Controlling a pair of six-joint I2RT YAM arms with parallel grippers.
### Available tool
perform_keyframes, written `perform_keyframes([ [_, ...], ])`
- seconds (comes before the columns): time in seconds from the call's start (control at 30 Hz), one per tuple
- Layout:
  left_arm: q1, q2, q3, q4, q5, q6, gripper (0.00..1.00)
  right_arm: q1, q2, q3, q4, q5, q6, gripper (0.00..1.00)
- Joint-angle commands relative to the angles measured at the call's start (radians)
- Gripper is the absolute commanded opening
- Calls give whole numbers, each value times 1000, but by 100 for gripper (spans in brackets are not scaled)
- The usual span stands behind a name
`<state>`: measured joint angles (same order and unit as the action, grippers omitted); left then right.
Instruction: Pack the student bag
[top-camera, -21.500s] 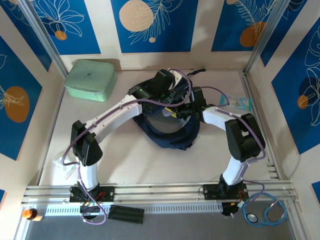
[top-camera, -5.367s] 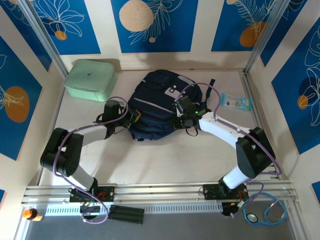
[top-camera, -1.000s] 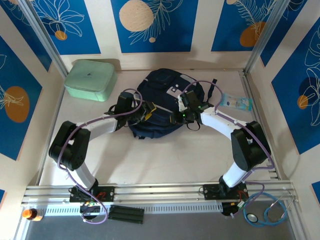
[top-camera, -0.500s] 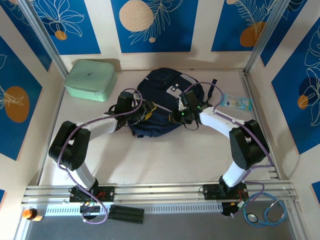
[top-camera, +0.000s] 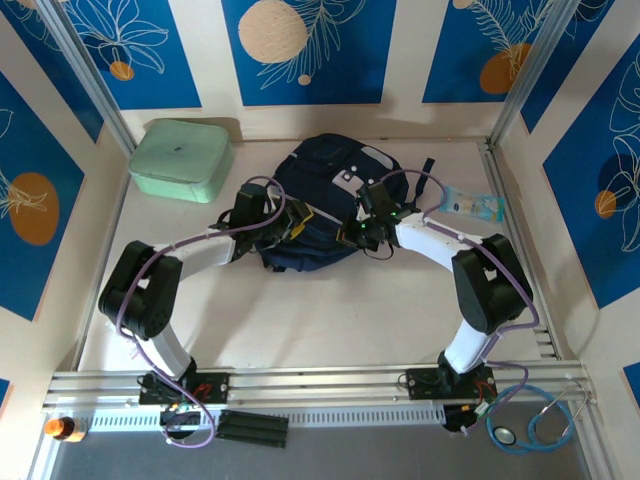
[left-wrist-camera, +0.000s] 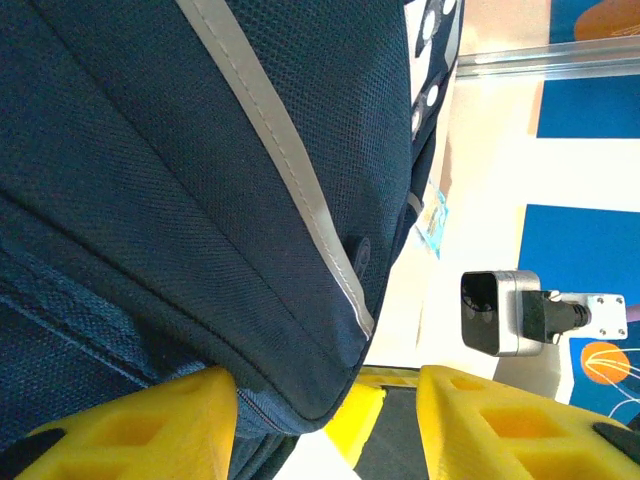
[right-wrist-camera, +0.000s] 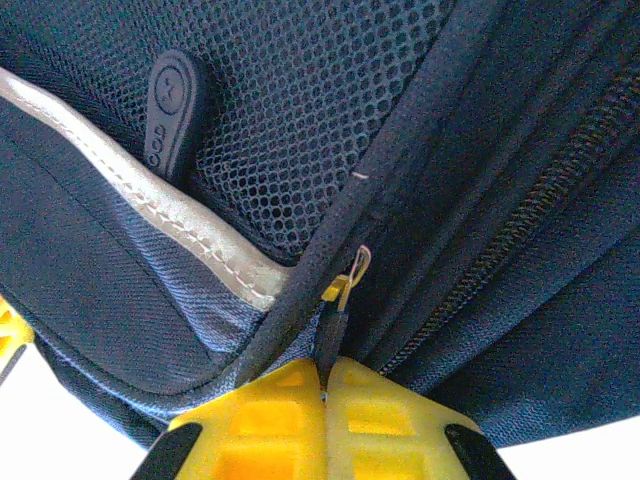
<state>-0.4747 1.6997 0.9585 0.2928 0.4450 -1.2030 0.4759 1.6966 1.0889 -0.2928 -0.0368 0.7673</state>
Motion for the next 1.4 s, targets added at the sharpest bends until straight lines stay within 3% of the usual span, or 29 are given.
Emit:
perform_keyframes([
  [0.0,-5,20,16,41,34,5,50,6,-53,-16,43,-47,-31,0],
  [0.3,-2,30,44,48,24,6,50,94,-144,-109,-3,-21,-200,0],
  [0.57,-2,35,39,58,24,-4,50,177,-130,-67,6,-53,-327,0],
  [0.73,-2,31,36,55,22,-1,50,186,-126,-42,-13,-4,-299,0],
  [0.87,-1,20,28,38,21,13,50,141,-182,-66,-48,35,-239,23],
  [0.97,0,-3,18,4,10,41,50,93,-252,-110,-38,33,-205,34],
  [1.13,-15,-80,35,-184,-53,188,50,-15,-323,-146,-25,-3,-100,42],
  [1.37,-165,-127,180,-572,-280,483,50,-147,-323,-155,-21,-67,33,46],
])
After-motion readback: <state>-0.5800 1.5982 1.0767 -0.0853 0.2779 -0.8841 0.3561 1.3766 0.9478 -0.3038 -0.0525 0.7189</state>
